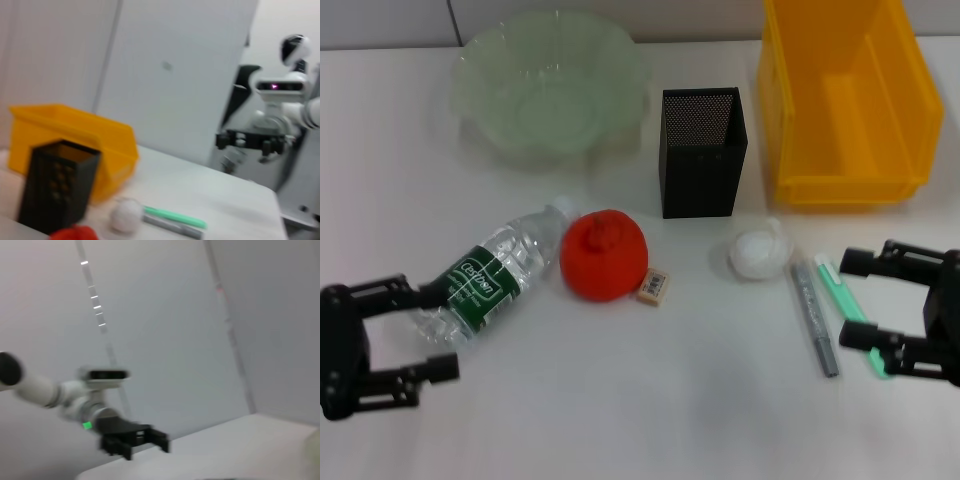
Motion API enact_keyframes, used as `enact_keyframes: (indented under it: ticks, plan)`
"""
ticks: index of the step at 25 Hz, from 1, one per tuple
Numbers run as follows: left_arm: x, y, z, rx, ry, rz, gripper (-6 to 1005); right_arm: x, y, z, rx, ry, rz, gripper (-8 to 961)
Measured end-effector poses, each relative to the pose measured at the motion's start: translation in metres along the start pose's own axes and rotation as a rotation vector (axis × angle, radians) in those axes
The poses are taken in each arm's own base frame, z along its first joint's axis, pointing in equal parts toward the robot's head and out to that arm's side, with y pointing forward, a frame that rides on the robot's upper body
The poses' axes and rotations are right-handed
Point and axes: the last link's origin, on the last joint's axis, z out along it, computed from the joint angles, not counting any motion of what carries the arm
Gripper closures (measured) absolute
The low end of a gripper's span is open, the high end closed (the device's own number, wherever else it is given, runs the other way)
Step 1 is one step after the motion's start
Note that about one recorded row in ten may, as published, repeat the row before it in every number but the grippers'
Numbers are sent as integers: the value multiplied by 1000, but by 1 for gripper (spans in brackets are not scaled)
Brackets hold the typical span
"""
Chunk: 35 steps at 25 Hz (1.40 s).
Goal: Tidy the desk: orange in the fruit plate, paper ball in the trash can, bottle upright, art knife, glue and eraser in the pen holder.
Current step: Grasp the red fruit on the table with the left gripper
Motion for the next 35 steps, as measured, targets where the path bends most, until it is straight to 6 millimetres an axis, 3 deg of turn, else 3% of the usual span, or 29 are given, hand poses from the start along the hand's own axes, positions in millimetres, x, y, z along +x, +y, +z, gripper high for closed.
enact_keyframes:
  ticks: [3, 4, 35]
  plan:
    - [0, 0, 3, -28, -20, -14, 231, -3, 0, 6, -65, 48, 25, 220]
    - [2, 0, 13, -100, -70, -39, 231, -3, -1, 10, -85, 72, 32, 220]
    - [3, -2, 14, -90, -70, -36, 248, 5, -5, 19, -74, 114, 44, 221]
